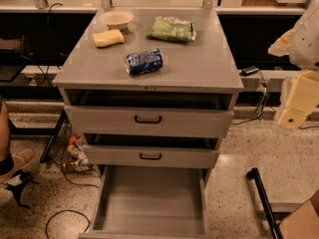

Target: Place pepsi can into bottom drawer

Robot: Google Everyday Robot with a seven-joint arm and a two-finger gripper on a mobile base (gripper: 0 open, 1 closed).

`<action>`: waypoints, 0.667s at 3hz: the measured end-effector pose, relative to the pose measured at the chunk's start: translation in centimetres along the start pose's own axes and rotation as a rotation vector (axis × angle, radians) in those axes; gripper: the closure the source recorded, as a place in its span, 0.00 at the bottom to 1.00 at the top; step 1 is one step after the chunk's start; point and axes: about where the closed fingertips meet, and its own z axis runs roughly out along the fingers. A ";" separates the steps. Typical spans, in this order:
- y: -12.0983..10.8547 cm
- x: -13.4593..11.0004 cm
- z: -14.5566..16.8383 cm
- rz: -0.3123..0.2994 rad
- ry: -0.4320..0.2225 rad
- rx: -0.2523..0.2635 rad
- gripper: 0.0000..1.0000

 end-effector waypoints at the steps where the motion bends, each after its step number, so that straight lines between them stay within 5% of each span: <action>1: 0.0 0.0 0.0 0.000 0.000 0.000 0.00; 2: -2.9 -2.9 2.2 -0.090 -0.035 0.034 0.00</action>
Offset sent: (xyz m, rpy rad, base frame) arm 0.1085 0.0611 -0.0249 -0.0027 -0.1378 0.2400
